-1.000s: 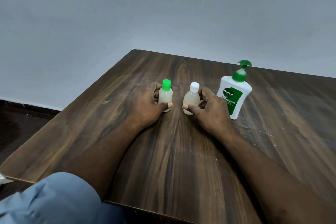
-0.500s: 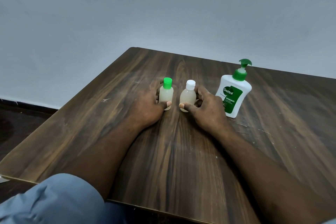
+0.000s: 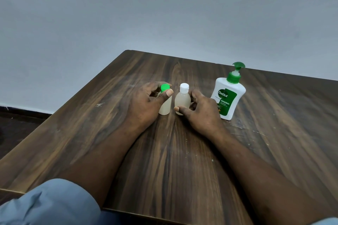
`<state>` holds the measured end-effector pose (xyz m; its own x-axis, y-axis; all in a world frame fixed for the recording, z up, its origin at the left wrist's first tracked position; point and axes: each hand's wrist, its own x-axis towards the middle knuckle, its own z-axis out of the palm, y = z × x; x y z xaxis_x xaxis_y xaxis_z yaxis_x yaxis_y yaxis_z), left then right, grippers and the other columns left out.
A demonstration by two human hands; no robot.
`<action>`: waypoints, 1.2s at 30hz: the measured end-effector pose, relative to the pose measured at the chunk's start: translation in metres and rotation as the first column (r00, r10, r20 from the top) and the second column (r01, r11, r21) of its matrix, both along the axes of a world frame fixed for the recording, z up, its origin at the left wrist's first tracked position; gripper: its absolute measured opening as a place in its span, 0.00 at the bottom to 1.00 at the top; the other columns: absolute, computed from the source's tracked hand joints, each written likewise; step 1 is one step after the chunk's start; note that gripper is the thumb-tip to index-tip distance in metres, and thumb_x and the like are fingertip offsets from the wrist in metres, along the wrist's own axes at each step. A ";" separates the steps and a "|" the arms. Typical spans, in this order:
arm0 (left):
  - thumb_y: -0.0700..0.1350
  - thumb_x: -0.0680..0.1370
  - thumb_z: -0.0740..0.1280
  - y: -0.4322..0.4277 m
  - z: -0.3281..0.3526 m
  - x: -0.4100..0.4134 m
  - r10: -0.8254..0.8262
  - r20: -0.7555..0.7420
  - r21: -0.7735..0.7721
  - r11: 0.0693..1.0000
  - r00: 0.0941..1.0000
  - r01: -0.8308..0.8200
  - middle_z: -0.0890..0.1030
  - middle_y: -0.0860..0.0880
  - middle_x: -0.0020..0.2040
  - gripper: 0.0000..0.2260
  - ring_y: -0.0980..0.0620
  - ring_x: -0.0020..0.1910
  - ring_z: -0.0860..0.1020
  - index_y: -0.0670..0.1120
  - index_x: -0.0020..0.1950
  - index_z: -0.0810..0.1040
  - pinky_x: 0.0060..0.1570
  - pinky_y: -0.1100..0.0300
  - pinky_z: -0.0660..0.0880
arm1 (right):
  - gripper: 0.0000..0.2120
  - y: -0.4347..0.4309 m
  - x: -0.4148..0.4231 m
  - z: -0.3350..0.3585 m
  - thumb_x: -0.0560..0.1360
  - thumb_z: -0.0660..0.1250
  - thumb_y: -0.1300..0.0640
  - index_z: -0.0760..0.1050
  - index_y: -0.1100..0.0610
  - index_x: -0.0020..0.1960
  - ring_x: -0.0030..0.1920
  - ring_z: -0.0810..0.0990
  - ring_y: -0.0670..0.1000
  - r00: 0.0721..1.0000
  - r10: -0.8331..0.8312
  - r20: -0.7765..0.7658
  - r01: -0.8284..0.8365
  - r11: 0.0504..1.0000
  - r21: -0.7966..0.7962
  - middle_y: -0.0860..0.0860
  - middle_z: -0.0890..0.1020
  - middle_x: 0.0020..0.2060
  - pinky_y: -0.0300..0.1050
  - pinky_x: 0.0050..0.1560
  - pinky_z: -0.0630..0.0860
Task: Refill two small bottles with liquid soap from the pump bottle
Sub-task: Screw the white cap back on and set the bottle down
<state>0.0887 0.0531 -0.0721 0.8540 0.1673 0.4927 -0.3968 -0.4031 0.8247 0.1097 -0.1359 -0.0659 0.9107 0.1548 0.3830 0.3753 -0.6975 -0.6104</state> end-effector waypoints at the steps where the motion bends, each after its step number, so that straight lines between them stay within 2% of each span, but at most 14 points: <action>1: 0.49 0.81 0.72 0.001 0.000 0.000 -0.004 0.009 -0.015 1.000 1.000 0.004 0.86 0.55 0.52 0.10 0.61 0.50 0.82 0.48 0.61 0.84 0.47 0.71 0.75 | 0.23 0.000 0.000 -0.001 0.72 0.80 0.46 0.79 0.50 0.64 0.42 0.81 0.41 1.000 -0.001 0.003 0.001 1.000 -0.002 0.47 0.86 0.46 0.48 0.48 0.81; 5: 0.53 0.79 0.71 0.001 -0.001 0.002 -0.059 0.015 -0.166 0.984 0.998 0.061 0.87 0.49 0.55 0.12 0.54 0.57 0.84 0.51 0.59 0.82 0.57 0.56 0.80 | 0.21 -0.003 0.001 -0.003 0.72 0.80 0.45 0.80 0.53 0.60 0.41 0.81 0.43 1.000 -0.006 0.003 0.006 1.000 -0.010 0.47 0.85 0.42 0.48 0.46 0.80; 7: 0.48 0.81 0.69 0.001 -0.002 0.001 -0.124 0.012 -0.180 0.976 0.992 0.124 0.87 0.49 0.56 0.08 0.53 0.60 0.84 0.51 0.60 0.82 0.62 0.53 0.80 | 0.20 -0.003 0.003 -0.004 0.72 0.80 0.45 0.80 0.53 0.59 0.40 0.80 0.42 1.000 -0.003 0.012 0.004 1.000 -0.022 0.47 0.85 0.41 0.45 0.44 0.79; 9: 0.44 0.82 0.65 0.000 -0.001 -0.001 -0.171 0.016 -0.197 0.965 0.985 0.170 0.87 0.48 0.57 0.09 0.53 0.61 0.83 0.50 0.61 0.82 0.64 0.54 0.78 | 0.20 -0.004 0.004 -0.005 0.72 0.80 0.45 0.80 0.53 0.58 0.40 0.80 0.42 1.000 0.005 0.020 -0.004 1.000 -0.026 0.47 0.85 0.41 0.44 0.42 0.77; 11: 0.46 0.81 0.64 -0.001 0.001 -0.004 -0.177 0.023 -0.191 0.965 0.984 0.179 0.86 0.46 0.56 0.10 0.53 0.59 0.83 0.49 0.61 0.80 0.61 0.57 0.78 | 0.20 -0.004 0.004 -0.005 0.73 0.79 0.44 0.80 0.53 0.59 0.40 0.81 0.44 0.999 0.011 0.030 -0.010 0.999 -0.030 0.47 0.85 0.42 0.45 0.43 0.78; 13: 0.49 0.80 0.68 -0.001 0.001 -0.004 -0.127 0.040 -0.110 0.985 0.991 0.131 0.85 0.48 0.53 0.10 0.56 0.53 0.83 0.48 0.59 0.79 0.53 0.61 0.79 | 0.20 -0.004 0.004 -0.005 0.73 0.79 0.45 0.80 0.53 0.59 0.41 0.82 0.46 0.999 0.018 0.038 -0.017 0.999 -0.036 0.47 0.85 0.43 0.47 0.44 0.79; 16: 0.46 0.80 0.74 0.000 0.000 -0.003 -0.028 0.102 0.041 0.999 0.994 0.024 0.84 0.54 0.50 0.08 0.57 0.47 0.82 0.47 0.57 0.81 0.45 0.67 0.77 | 0.19 -0.004 0.003 -0.005 0.73 0.79 0.45 0.80 0.52 0.60 0.42 0.81 0.44 0.998 0.028 0.052 -0.026 0.998 -0.051 0.45 0.84 0.43 0.44 0.43 0.78; 18: 0.46 0.79 0.75 0.003 0.000 -0.002 0.029 0.130 0.068 0.997 0.991 -0.038 0.84 0.55 0.52 0.09 0.57 0.49 0.83 0.48 0.58 0.83 0.46 0.68 0.78 | 0.19 -0.005 0.003 -0.006 0.74 0.79 0.46 0.80 0.51 0.60 0.39 0.79 0.40 0.998 0.037 0.058 -0.034 0.998 -0.053 0.42 0.82 0.41 0.37 0.39 0.73; 21: 0.48 0.79 0.73 0.008 0.000 -0.001 0.054 0.141 0.084 0.994 0.989 -0.066 0.86 0.55 0.56 0.11 0.57 0.54 0.83 0.49 0.60 0.85 0.54 0.60 0.81 | 0.18 -0.004 0.003 -0.005 0.73 0.79 0.45 0.81 0.51 0.59 0.37 0.77 0.37 0.998 0.035 0.060 -0.032 0.998 -0.048 0.40 0.80 0.38 0.32 0.37 0.68; 24: 0.47 0.80 0.69 0.010 -0.002 -0.002 0.038 0.147 0.115 0.992 0.988 -0.055 0.86 0.55 0.57 0.13 0.57 0.56 0.84 0.49 0.63 0.84 0.58 0.54 0.81 | 0.18 -0.002 0.004 -0.005 0.73 0.79 0.45 0.81 0.51 0.58 0.37 0.77 0.37 0.998 0.030 0.048 -0.028 0.999 -0.039 0.39 0.78 0.36 0.35 0.38 0.70; 28: 0.43 0.80 0.69 0.012 -0.005 -0.001 -0.049 0.070 0.037 0.998 0.996 0.047 0.85 0.52 0.59 0.15 0.53 0.58 0.84 0.50 0.67 0.80 0.61 0.50 0.81 | 0.18 0.002 0.003 -0.004 0.73 0.79 0.45 0.80 0.49 0.58 0.41 0.81 0.45 0.999 0.033 0.036 -0.031 0.998 -0.055 0.43 0.82 0.39 0.48 0.44 0.79; 31: 0.43 0.77 0.77 0.015 -0.008 -0.001 -0.110 -0.041 0.046 0.993 0.993 0.112 0.84 0.52 0.62 0.22 0.57 0.60 0.82 0.51 0.70 0.77 0.60 0.60 0.80 | 0.18 0.005 0.003 -0.003 0.72 0.78 0.43 0.80 0.50 0.57 0.42 0.82 0.49 0.999 0.019 0.027 -0.017 0.997 -0.076 0.45 0.84 0.41 0.52 0.45 0.81; 34: 0.46 0.74 0.80 0.016 -0.011 -0.001 -0.020 -0.072 0.198 0.980 0.997 0.034 0.83 0.55 0.59 0.25 0.63 0.54 0.81 0.51 0.69 0.78 0.52 0.72 0.77 | 0.19 0.008 0.003 -0.002 0.72 0.78 0.43 0.80 0.51 0.57 0.43 0.83 0.50 1.000 -0.017 0.012 0.017 0.998 -0.062 0.47 0.85 0.42 0.54 0.47 0.82; 36: 0.47 0.75 0.79 0.018 -0.012 -0.001 0.008 -0.070 0.226 0.974 0.998 0.008 0.82 0.56 0.57 0.24 0.66 0.52 0.79 0.51 0.69 0.78 0.51 0.74 0.74 | 0.20 0.010 0.003 -0.003 0.71 0.79 0.43 0.80 0.52 0.57 0.44 0.84 0.50 0.999 -0.037 0.001 0.037 0.998 -0.048 0.48 0.86 0.43 0.55 0.48 0.82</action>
<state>0.0881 0.0709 -0.0837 0.8875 0.0584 0.4570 -0.3416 -0.5823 0.7377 0.1124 -0.1257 -0.0688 0.9160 0.1389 0.3765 0.3488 -0.7393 -0.5760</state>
